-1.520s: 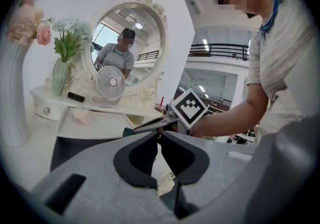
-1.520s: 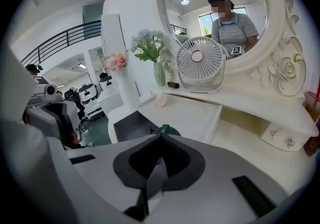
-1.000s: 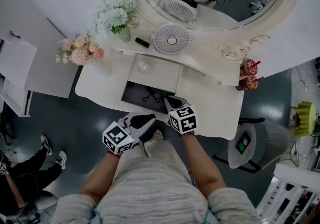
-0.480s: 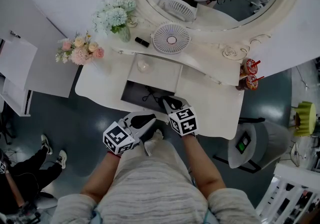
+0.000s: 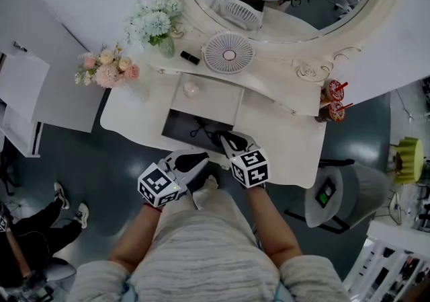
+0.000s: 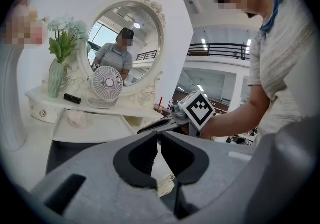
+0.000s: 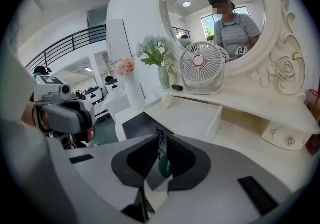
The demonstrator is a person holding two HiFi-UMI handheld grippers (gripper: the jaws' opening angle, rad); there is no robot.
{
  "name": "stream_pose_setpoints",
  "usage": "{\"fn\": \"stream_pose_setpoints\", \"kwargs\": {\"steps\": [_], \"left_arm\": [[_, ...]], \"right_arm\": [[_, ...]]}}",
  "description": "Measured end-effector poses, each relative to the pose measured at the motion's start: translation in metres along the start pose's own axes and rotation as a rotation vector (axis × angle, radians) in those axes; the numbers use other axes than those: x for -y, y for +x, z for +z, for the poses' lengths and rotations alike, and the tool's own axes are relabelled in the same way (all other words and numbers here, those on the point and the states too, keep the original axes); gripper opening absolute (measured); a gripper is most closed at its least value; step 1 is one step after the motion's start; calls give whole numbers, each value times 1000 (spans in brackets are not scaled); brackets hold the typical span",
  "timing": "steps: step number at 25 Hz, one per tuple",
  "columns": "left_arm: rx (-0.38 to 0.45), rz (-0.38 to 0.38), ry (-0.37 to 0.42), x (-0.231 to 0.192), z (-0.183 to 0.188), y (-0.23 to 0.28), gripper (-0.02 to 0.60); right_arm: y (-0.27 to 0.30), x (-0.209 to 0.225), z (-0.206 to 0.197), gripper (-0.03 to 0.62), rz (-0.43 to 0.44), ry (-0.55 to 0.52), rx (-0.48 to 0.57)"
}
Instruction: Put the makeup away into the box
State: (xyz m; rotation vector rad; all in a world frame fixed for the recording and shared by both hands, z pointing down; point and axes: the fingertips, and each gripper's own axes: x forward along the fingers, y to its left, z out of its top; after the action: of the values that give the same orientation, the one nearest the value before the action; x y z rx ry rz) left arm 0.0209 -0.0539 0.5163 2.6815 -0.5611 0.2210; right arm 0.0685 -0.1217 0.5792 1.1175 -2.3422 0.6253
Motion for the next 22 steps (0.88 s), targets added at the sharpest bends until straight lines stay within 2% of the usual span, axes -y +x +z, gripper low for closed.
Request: {"fn": "stream_pose_setpoints", "kwargs": {"steps": [22], "left_arm": [[2, -8, 36, 7, 14, 5, 15]], "right_arm": [[-74, -22, 31, 9, 31, 3, 193]]}}
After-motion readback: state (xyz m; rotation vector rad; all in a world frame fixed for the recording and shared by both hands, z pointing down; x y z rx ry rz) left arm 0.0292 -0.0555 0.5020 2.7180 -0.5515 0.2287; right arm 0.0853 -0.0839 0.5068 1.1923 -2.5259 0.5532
